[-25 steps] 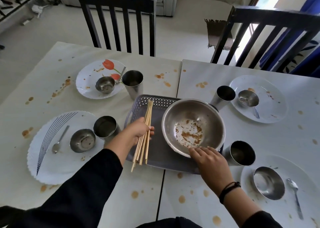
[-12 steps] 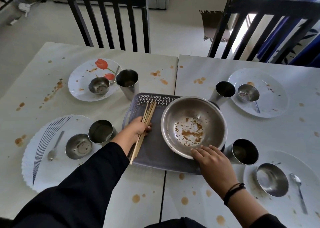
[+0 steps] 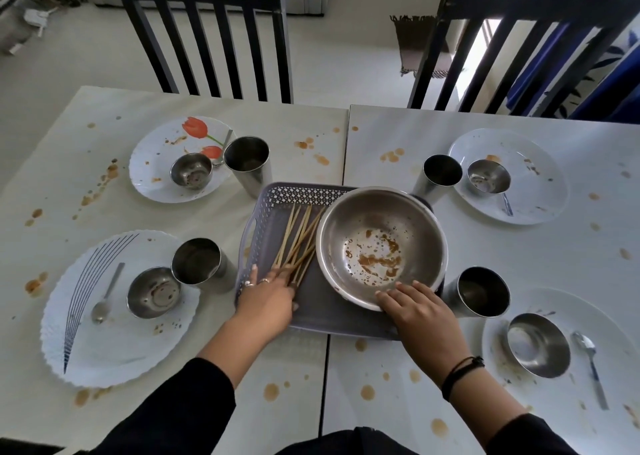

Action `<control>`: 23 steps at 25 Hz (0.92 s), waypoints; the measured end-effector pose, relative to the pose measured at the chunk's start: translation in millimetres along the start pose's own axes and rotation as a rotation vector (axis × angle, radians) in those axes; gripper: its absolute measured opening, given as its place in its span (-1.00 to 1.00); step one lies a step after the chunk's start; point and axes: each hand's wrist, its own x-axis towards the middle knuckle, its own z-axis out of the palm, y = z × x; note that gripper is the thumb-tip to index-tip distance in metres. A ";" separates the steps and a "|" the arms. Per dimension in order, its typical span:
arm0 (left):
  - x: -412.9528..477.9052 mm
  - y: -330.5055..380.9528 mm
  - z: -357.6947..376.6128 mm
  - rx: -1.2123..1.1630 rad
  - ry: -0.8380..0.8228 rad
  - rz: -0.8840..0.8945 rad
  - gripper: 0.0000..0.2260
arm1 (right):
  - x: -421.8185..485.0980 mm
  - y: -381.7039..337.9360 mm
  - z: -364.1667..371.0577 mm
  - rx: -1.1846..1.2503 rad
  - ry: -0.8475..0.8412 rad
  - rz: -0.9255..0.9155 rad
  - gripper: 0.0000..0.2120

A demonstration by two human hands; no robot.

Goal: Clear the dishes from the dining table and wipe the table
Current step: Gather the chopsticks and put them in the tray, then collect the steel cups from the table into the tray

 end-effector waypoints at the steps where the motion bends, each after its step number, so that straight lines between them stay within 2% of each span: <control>1: -0.8 -3.1 2.5 -0.005 -0.059 -0.017 -0.57 | -0.3 -0.3 0.4 0.002 0.004 -0.005 -0.55; 4: 2.5 -9.1 3.0 -0.008 -0.117 -0.022 -0.44 | -1.6 1.4 -0.3 0.019 0.017 -0.024 -0.57; 6: 2.8 -6.6 1.5 -0.015 -0.087 -0.023 -0.42 | -2.8 2.0 -1.3 0.033 0.017 -0.034 -0.59; 9: -8.3 10.6 9.2 -0.054 0.150 0.008 -0.51 | -10.3 -1.3 -4.1 0.038 0.043 -0.030 -0.62; 11: -25.1 23.2 25.3 -0.138 0.236 0.057 -0.52 | -20.1 -1.4 -9.6 0.047 0.100 -0.007 -0.68; 15: -56.4 35.4 55.7 -0.095 0.239 0.081 -0.41 | -50.2 14.6 -22.5 0.002 0.260 0.191 -0.71; 18: -72.5 38.0 61.4 -0.075 0.278 0.084 -0.32 | -63.7 28.7 -25.1 -0.067 0.269 0.412 -0.62; 20: -81.4 39.8 56.1 -0.180 0.378 0.105 -0.31 | -66.0 35.0 -22.7 -0.085 0.248 0.528 -0.57; 23: -86.8 48.4 41.6 -0.309 0.676 0.245 -0.54 | -65.2 40.0 -16.7 -0.062 0.213 0.604 -0.67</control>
